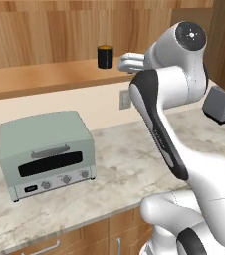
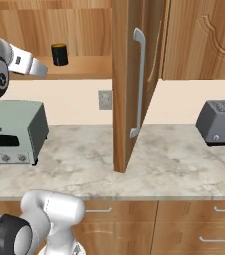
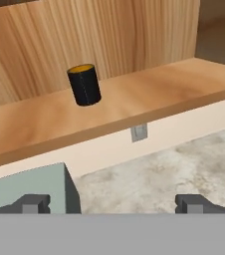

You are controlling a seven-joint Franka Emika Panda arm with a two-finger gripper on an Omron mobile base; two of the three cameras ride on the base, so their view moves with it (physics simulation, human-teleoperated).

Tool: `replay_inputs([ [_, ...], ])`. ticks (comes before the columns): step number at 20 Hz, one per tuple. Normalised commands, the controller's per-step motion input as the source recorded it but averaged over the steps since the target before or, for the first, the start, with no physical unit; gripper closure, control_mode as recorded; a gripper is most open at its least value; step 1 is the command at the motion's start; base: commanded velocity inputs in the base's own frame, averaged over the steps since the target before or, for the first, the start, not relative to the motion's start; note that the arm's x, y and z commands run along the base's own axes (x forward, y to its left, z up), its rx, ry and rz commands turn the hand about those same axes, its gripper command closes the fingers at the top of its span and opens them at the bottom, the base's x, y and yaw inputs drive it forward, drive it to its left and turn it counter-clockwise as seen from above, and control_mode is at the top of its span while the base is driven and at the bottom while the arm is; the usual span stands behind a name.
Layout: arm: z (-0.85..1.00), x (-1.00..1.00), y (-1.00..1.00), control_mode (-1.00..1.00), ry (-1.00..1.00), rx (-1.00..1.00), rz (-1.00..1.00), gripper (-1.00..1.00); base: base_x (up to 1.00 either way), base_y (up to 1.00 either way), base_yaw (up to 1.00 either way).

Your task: Open the cabinet directly in front. Then move the liquor and the mug to the dining counter with the candle on it.

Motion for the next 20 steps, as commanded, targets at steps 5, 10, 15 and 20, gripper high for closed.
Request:
replay_inputs([
  [5,0.00,0.01,0.00,-1.00,0.00,0.00,0.03,-1.00,0.00,0.00,0.00],
  [10,0.00,0.04,0.00,-1.00,0.00,-0.08,0.23,-1.00,0.00,0.00,0.00],
  [15,0.00,0.05,0.00,-1.00,0.00,-0.02,0.07,-1.00,0.00,0.00,0.00],
  [20,0.00,0.54,0.00,-1.00,0.00,0.00,-0.03,-1.00,0.00,0.00,0.00],
])
